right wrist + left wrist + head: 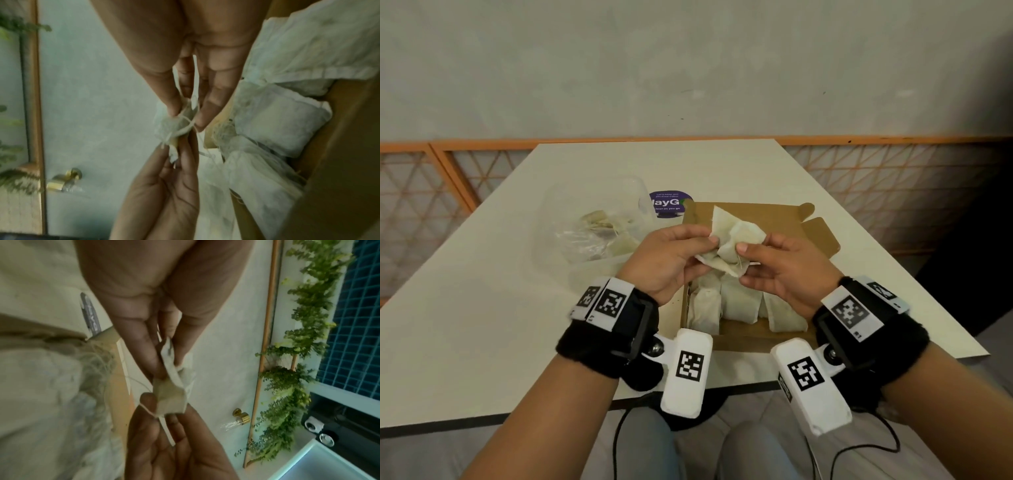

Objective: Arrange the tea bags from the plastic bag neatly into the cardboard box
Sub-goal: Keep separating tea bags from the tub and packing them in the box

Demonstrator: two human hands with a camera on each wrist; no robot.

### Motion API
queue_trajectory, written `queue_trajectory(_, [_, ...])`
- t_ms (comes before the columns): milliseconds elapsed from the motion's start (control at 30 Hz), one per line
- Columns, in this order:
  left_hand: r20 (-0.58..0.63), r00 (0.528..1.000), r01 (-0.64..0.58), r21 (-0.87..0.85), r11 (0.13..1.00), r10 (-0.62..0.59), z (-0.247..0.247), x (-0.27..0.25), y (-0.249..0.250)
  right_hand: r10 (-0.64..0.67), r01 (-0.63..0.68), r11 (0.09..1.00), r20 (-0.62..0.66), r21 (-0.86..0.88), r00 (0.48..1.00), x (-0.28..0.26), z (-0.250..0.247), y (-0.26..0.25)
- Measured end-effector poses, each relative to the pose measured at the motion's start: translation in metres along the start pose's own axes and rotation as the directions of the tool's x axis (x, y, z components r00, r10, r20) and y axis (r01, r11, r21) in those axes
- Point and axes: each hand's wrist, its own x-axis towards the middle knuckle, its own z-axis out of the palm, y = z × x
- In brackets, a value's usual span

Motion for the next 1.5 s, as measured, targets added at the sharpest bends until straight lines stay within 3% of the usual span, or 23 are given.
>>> queue_trajectory(167, [-0.081, 0.997, -0.029, -0.124, 0.992, 0.019, 0.005, 0.009, -0.004, -0.006, 0.008, 0.999, -0.048, 0.043, 0.999, -0.005, -0.024, -0.004])
queue_trajectory(400, [-0.079, 0.996, -0.053, -0.193, 0.980, 0.038, 0.015, 0.011, -0.010, -0.066, 0.081, 0.992, -0.150, 0.095, 0.986, -0.010, -0.041, -0.004])
queue_trajectory(567, [-0.040, 0.998, -0.055, -0.194, 0.980, 0.049, 0.030, 0.013, -0.017, -0.148, 0.160, 0.977, -0.089, 0.143, 0.985, -0.009, -0.037, -0.013])
queue_trajectory(733, [-0.019, 1.000, 0.020, -0.064, 0.998, -0.022, 0.035, 0.011, -0.017, -0.185, 0.170, 0.971, -0.079, -0.166, 0.980, -0.004, -0.037, -0.023])
queue_trajectory(867, [0.039, 0.999, -0.006, 0.052, 0.999, 0.004, 0.039, 0.007, -0.016, -0.257, 0.228, 0.934, -0.073, -0.276, 0.964, -0.003, -0.030, -0.028])
queue_trajectory(933, [0.088, 0.996, -0.032, 0.053, 0.998, 0.027, 0.042, 0.004, -0.016, -0.234, 0.203, 0.923, -0.056, -0.326, 0.971, 0.000, -0.027, -0.028])
queue_trajectory(1067, [0.129, 0.990, -0.060, 0.071, 0.996, 0.051, 0.042, 0.003, -0.017, -0.121, 0.092, 0.938, -0.069, -0.336, 0.990, 0.004, -0.025, -0.028])
queue_trajectory(1233, [0.171, 0.983, -0.080, 0.075, 0.994, 0.067, 0.041, 0.000, -0.013, -0.200, 0.157, 0.926, -0.092, -0.344, 0.975, 0.005, -0.024, -0.030])
queue_trajectory(1500, [0.169, 0.977, -0.166, 0.220, 0.961, 0.130, 0.036, -0.002, -0.010, -0.186, 0.155, 0.950, -0.095, -0.272, 0.978, 0.003, -0.032, -0.038])
